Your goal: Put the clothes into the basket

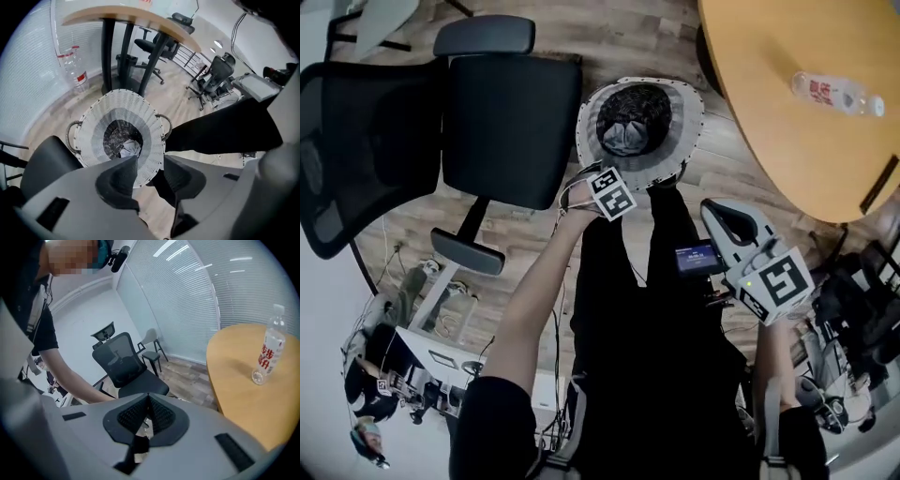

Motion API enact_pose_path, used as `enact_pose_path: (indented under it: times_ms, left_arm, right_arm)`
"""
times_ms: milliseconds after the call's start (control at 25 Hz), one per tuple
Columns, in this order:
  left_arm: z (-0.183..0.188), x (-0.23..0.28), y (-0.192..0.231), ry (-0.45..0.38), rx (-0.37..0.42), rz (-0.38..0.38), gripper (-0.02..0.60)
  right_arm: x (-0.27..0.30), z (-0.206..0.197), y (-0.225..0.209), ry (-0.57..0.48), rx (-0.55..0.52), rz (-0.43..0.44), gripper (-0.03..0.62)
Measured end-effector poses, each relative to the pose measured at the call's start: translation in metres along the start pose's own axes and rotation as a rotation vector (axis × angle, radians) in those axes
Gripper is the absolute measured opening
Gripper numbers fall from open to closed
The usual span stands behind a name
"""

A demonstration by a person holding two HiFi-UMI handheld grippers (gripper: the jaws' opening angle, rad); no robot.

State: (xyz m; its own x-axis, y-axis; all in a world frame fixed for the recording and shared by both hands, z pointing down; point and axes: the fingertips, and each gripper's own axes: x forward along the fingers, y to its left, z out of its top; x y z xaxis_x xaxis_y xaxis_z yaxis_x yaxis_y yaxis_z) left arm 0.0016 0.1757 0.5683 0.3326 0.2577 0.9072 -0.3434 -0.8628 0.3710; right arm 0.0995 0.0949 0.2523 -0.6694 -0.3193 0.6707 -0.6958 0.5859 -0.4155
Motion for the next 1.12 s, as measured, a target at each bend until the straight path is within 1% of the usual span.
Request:
enact_pose_path:
  times_ms: [120, 240, 400, 520, 640, 800, 960, 1120]
  left_arm:
    - [0.014, -0.04, 0.008, -0.063, -0.049, -0.036, 0.184]
    - [0.025, -0.099, 0.021, -0.147, -0.103, -0.059, 0.166]
    - [0.024, -0.17, 0.038, -0.221, -0.088, -0.062, 0.115]
    - [0.011, -0.215, 0.046, -0.26, -0.085, -0.061, 0.095]
    - [0.004, -0.246, 0.046, -0.299, -0.088, -0.041, 0.077]
    - [0.0, -0.284, 0.045, -0.369, -0.125, -0.02, 0.045]
    - [-0.011, -0.322, 0.036, -0.464, -0.139, 0.028, 0.031]
    - [-0.022, -0.347, 0.037, -0.538, -0.173, 0.045, 0.014]
  right_arm:
    - [-0.001, 0.038, -0.007, -0.013, 0.011, -0.034, 0.015]
    - [-0.003, 0.087, 0.007, -0.02, -0.015, -0.075, 0.016]
    - [0.005, 0.146, 0.033, -0.02, -0.035, -0.136, 0.016]
    - [0.01, 0.183, 0.062, -0.038, -0.046, -0.156, 0.017]
    - [0.01, 0.2, 0.078, -0.066, -0.065, -0.163, 0.016]
    - [0.012, 0.216, 0.096, -0.106, -0.1, -0.159, 0.015]
    - [0.015, 0.218, 0.123, -0.129, -0.115, -0.159, 0.015]
    - [0.016, 0.225, 0.131, -0.154, -0.1, -0.166, 0.015]
